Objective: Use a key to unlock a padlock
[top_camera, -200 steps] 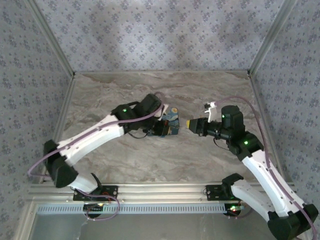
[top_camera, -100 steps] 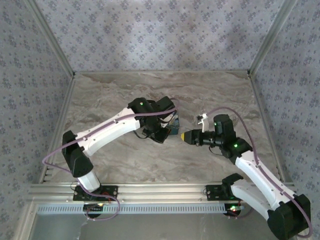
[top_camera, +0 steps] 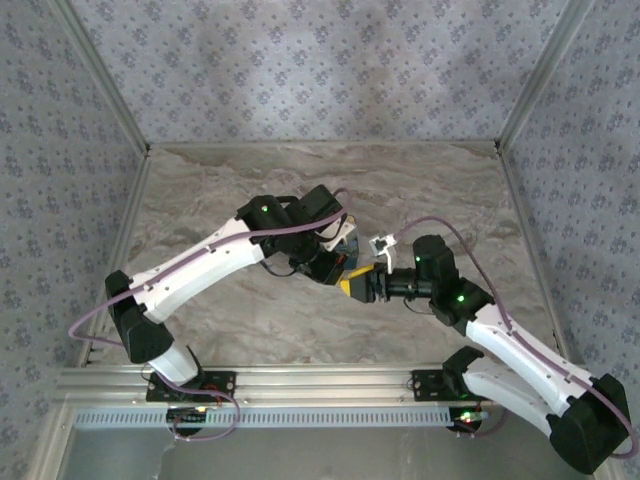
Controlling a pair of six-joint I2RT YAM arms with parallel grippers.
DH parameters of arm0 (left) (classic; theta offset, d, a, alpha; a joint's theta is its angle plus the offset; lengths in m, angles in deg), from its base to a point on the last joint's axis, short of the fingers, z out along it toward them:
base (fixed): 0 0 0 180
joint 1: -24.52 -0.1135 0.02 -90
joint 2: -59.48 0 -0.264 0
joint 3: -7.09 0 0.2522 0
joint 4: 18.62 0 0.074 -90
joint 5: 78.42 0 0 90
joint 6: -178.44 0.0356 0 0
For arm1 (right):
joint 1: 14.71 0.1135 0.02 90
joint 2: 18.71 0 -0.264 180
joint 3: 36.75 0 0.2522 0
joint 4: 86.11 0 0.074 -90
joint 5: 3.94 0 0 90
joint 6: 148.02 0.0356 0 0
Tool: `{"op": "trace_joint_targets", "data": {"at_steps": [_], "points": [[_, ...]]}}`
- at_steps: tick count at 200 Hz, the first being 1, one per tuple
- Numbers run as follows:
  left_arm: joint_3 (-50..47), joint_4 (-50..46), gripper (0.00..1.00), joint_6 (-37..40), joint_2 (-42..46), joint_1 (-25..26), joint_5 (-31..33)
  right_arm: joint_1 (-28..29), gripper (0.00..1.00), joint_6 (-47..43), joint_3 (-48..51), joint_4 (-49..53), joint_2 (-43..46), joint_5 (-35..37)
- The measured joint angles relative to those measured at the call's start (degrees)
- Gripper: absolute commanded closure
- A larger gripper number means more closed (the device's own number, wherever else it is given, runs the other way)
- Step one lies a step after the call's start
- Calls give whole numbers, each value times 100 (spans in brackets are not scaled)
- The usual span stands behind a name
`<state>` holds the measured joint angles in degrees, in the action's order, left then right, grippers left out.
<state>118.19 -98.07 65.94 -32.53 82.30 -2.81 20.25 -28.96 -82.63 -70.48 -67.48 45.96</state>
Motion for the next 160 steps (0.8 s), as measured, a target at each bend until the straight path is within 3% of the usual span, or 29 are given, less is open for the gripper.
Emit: {"op": "trace_joint_targets", "data": {"at_steps": [90,160], "points": [[-72,232,100,-2,2,17,15,166,59,-188,-234,345,-2,710],[-216,273,100,-2,107,42,-20,-282,64,-44,-229,501,417,1141]]}}
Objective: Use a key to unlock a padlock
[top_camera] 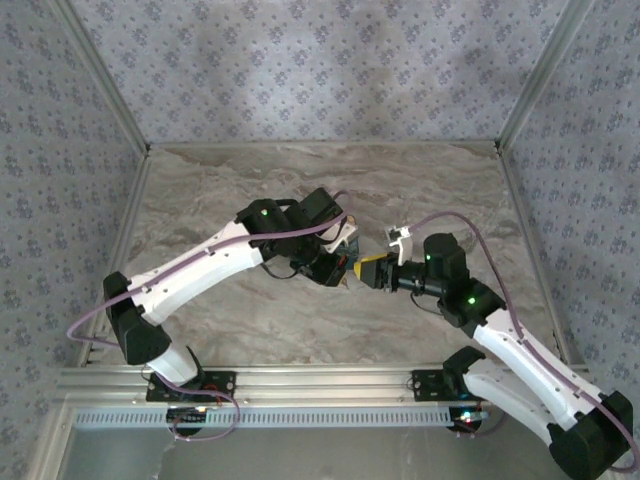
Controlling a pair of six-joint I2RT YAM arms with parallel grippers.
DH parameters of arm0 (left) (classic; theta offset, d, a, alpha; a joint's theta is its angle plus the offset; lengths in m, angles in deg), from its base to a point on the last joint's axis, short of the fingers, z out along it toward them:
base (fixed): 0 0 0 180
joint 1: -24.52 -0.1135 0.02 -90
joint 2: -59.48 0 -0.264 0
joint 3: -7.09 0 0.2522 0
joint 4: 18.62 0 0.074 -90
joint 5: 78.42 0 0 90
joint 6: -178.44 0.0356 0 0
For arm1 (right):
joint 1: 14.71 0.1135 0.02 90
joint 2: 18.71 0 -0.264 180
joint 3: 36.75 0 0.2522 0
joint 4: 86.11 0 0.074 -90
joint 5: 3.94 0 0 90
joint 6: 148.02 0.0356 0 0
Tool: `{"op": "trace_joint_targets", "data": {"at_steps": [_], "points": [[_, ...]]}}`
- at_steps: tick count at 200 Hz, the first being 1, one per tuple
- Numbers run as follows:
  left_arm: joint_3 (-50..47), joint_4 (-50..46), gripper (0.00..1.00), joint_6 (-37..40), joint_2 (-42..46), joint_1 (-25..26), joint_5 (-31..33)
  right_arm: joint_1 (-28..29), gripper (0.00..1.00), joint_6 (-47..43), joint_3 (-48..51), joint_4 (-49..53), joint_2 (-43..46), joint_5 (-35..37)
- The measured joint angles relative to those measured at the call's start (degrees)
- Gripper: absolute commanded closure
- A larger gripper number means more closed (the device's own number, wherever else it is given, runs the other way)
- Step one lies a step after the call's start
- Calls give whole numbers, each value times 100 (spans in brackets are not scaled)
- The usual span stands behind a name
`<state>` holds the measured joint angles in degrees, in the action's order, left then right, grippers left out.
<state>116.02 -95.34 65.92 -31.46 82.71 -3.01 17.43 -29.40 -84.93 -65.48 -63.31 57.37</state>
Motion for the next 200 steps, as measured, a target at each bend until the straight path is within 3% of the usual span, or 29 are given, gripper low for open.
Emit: {"op": "trace_joint_targets", "data": {"at_steps": [55,126,176,200], "points": [[-9,42,100,0,92,0,-52,-20,59,111,127,-417,107,-743],[-101,450,100,-2,468,0,-455,-17,61,339,365,-1187,107,-1556],[-184,619,100,-24,643,0,-562,-13,91,466,345,-1419,251,-1884],[-214,614,100,-50,717,-15,-564,2,100,407,334,-1375,328,-1982]]}}
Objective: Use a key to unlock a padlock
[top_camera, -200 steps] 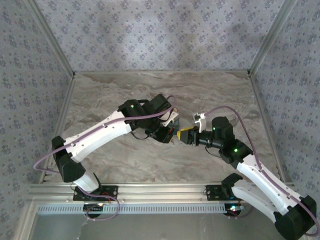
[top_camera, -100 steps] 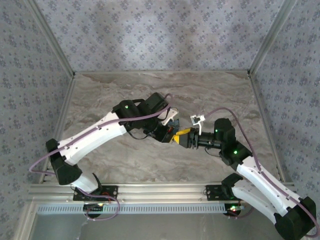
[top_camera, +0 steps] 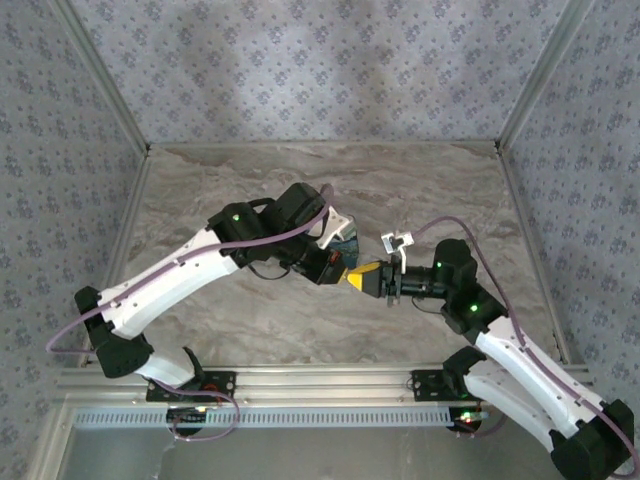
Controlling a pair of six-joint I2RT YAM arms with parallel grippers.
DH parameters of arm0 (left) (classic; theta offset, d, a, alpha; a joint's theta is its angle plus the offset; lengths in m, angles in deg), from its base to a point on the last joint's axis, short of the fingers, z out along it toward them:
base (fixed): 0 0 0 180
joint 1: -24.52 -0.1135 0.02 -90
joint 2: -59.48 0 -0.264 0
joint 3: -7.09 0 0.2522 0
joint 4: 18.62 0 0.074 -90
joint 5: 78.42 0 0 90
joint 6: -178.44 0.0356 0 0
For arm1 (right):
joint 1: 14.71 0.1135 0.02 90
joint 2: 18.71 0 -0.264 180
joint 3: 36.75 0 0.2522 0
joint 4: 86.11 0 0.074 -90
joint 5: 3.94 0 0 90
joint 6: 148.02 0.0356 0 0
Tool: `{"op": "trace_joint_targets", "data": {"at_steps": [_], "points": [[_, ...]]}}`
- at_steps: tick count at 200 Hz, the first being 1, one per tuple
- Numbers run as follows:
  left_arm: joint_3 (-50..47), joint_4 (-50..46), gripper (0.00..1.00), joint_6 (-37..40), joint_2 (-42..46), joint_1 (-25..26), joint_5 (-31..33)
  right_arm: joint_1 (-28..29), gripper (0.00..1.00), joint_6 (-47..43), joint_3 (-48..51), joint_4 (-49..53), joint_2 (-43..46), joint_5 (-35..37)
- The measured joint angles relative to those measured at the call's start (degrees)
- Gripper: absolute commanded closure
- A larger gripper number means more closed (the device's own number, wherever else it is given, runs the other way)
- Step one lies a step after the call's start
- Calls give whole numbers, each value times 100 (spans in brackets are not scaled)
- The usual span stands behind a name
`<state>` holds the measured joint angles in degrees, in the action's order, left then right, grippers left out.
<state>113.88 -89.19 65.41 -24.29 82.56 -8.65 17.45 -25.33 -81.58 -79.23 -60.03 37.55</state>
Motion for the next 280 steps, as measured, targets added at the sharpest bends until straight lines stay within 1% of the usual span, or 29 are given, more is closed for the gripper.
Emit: {"op": "trace_joint_targets", "data": {"at_steps": [33,48,62,71,90,114,123,144,168,196,214,239,248,274,280], "points": [[-55,46,99,-39,70,7,-48,28,100,-48,-26,66,70,-35],[-63,57,74,-33,87,9,-55,50,100,-59,-35,92,101,-22],[-72,173,67,-125,96,4,-35,79,100,-57,-61,136,144,26],[-144,323,61,-214,140,-33,-37,85,100,-57,-83,157,177,101],[-540,732,56,-411,422,-201,-85,87,100,-50,-136,173,240,260],[-1239,1394,54,-782,986,-542,-227,87,100,0,-186,166,313,483],[-1429,1628,50,-892,1172,-623,-280,85,100,28,-201,144,332,553],[-1641,2120,46,-1106,1401,-640,-457,87,100,140,-210,35,358,675],[-1803,2675,42,-1305,1434,-640,-688,87,100,302,-210,-129,363,748],[-2098,3244,42,-1523,1425,-640,-911,85,100,479,-210,-326,365,815],[-2192,3491,49,-1611,1416,-640,-1023,87,100,553,-210,-402,363,859],[-2203,3764,64,-1711,1416,-625,-1145,87,100,616,-210,-468,363,898],[-2203,3810,68,-1729,1416,-616,-1176,87,100,636,-210,-479,363,916],[-2205,3899,70,-1757,1412,-614,-1198,85,100,702,-210,-581,367,962],[-2205,3910,73,-1755,1412,-610,-1198,85,100,723,-210,-601,369,973]]}}
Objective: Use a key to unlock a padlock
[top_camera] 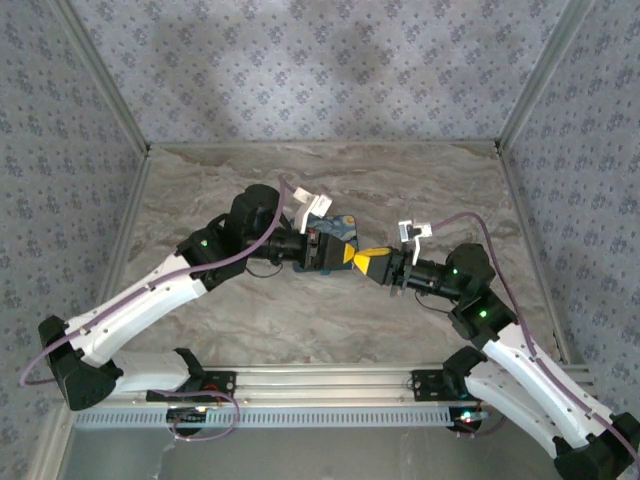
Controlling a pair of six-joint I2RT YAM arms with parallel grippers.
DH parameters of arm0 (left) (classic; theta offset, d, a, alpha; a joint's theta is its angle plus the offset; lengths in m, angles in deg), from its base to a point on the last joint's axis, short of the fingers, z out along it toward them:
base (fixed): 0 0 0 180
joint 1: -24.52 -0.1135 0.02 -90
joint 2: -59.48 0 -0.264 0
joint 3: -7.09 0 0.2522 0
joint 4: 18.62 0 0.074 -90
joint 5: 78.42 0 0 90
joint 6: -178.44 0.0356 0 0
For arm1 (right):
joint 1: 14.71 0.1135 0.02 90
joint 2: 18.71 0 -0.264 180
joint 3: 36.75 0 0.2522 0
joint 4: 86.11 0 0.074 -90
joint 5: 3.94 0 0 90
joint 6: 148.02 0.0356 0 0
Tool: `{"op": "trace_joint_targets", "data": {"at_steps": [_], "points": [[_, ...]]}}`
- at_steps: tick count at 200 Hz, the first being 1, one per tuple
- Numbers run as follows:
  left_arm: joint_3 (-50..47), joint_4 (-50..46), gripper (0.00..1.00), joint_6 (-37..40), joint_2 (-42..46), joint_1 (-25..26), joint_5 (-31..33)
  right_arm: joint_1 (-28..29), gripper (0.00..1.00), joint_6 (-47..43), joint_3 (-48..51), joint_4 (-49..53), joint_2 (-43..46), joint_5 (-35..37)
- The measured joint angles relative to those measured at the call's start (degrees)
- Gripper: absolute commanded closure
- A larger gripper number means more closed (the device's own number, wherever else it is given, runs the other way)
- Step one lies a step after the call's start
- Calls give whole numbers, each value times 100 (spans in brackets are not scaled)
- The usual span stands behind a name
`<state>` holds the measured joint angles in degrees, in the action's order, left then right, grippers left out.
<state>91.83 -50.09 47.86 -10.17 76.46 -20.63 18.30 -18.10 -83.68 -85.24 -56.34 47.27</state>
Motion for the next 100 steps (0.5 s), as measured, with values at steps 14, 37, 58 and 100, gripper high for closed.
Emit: {"op": "trace_joint_targets", "data": {"at_steps": [14,37,58,100], "points": [[0,0,78,9,-2,20,4,-4,100,42,0,-59,0,7],[0,-7,93,-15,-35,20,4,-4,100,105,0,-114,13,7],[0,11,100,26,-59,20,9,-26,100,129,2,-109,37,7],[11,-13,100,57,-63,33,4,-35,64,138,0,-61,52,57]]}}
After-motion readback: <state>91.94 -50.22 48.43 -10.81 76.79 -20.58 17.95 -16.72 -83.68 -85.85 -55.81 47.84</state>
